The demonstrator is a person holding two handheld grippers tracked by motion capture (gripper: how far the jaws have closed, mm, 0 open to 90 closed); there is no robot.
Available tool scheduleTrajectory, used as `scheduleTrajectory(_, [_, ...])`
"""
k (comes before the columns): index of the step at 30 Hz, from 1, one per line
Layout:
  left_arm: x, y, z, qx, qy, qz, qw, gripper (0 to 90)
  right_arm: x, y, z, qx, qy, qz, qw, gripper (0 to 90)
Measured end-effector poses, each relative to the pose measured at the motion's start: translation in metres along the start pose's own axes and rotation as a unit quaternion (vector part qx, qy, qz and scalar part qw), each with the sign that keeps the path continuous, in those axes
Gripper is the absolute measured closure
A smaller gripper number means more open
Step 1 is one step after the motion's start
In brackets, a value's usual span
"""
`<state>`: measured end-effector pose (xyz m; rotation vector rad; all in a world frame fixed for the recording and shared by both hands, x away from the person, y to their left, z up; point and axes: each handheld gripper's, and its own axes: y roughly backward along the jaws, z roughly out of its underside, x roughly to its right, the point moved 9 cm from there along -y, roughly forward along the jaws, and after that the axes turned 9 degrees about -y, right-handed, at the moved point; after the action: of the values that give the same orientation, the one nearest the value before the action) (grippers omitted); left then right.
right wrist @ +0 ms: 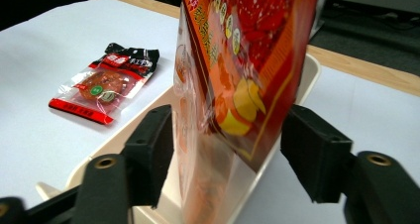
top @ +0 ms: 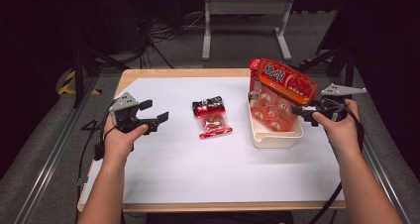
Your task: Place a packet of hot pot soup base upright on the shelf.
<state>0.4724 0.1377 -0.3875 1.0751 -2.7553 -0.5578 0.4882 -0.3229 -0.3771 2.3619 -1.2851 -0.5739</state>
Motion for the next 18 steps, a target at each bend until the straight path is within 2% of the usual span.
scheduleTrajectory(7, [0.0, -0.001, 0.0, 0.0, 0.0, 0.0, 1.0, 19.6, -0.009, 0.019, 0.003, 0.013, 0.016, 0.007, 0.9998, 32.2])
scheduleTrajectory(8, [0.0, -0.001, 0.0, 0.0, 0.0, -0.001, 1.0, 19.6, -0.014, 0.024, 0.002, 0.022, 0.008, -0.003, 0.9997, 31.8])
scheduleTrajectory(10, [0.001, -0.001, 0.0, 0.0, 0.0, 0.0, 1.0, 19.6, -0.016, 0.028, 0.001, 0.026, 0.007, 0.0, 0.9996, 31.8])
scheduleTrajectory(11, [0.001, -0.001, -0.001, 0.0, 0.0, 0.0, 1.0, 19.6, -0.017, 0.036, 0.001, 0.031, 0.014, 0.017, 0.9993, 31.8])
scheduleTrajectory(13, [0.001, -0.002, -0.001, 0.001, 0.0, 0.0, 1.0, 19.6, -0.019, 0.039, 0.001, 0.033, 0.012, 0.019, 0.9992, 31.8])
scheduleTrajectory(18, [0.001, -0.003, -0.001, 0.0, -0.001, 0.002, 1.0, 19.6, -0.032, 0.053, 0.003, 0.044, 0.016, 0.01, 0.9989, 31.8])
